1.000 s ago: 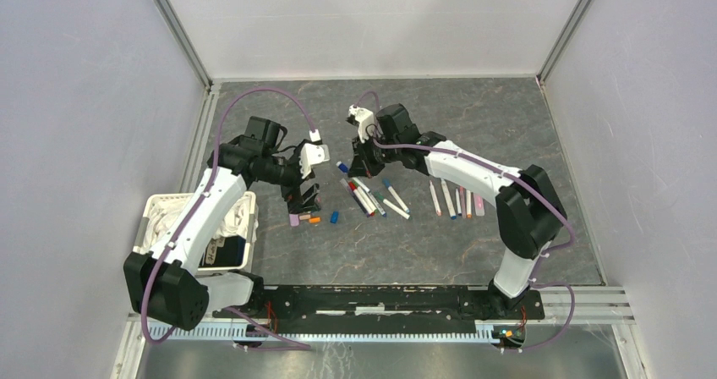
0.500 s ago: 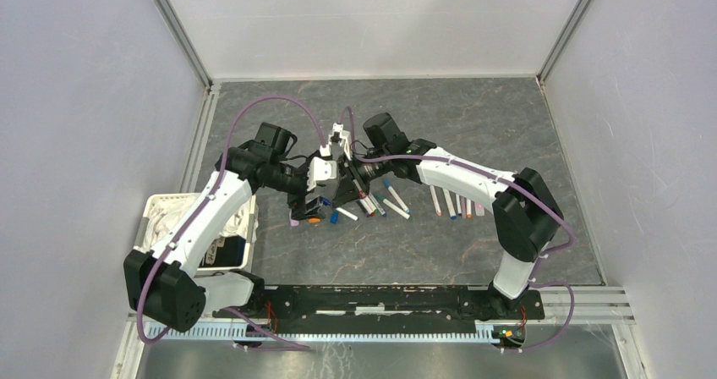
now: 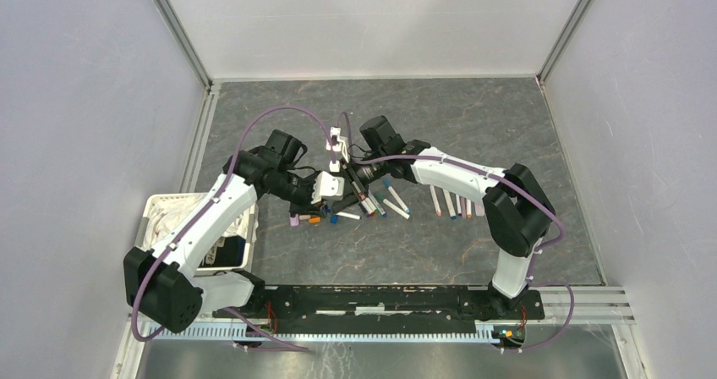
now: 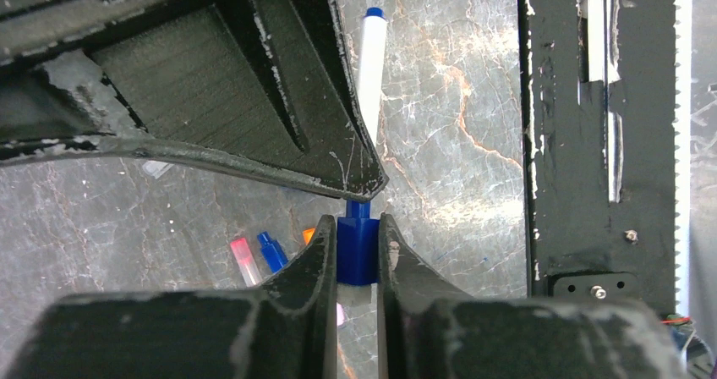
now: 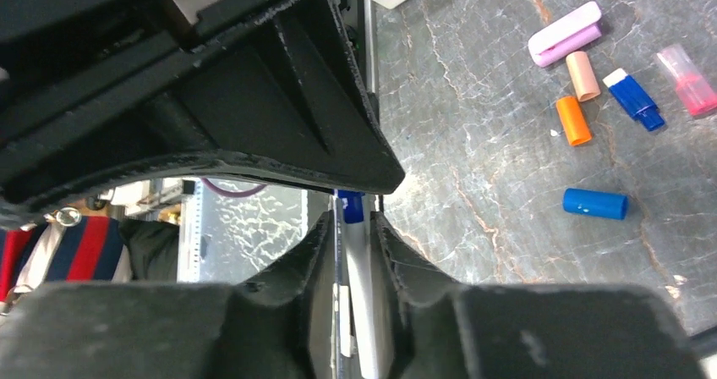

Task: Open the pen caps

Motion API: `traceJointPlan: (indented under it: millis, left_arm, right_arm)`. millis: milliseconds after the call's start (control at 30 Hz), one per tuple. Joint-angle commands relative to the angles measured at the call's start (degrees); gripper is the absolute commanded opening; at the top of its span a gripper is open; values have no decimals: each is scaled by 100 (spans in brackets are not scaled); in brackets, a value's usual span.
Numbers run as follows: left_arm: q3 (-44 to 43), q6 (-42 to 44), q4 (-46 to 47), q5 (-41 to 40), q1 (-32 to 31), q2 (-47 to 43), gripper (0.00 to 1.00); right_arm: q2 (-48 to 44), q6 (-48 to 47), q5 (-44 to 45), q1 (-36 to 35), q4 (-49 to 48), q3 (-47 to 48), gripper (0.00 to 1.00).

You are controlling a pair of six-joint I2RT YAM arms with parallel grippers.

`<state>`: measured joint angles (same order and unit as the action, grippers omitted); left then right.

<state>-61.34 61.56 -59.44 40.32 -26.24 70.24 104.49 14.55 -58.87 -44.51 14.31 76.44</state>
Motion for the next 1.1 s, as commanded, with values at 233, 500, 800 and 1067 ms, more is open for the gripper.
traceJointPlan:
  millis: [233,500,800,1067]
  left_arm:
    - [-149,127,-49,-232,-48,-52,2]
    - [-242,275,-160,-609,-49,-58,2]
    - [-270,878,-208,-2067,167,-27,2]
    - [-437,1241,-101,-1832,1047,170,2]
  right_arm:
    - [-80,-168,-177,-24,-160,-214,40]
    - [-89,-536,166,14,409,-111,6]
    - [-546,-978,903,234,872,-772,0]
    - [-1170,-1062,1261,585,852,-1646,0]
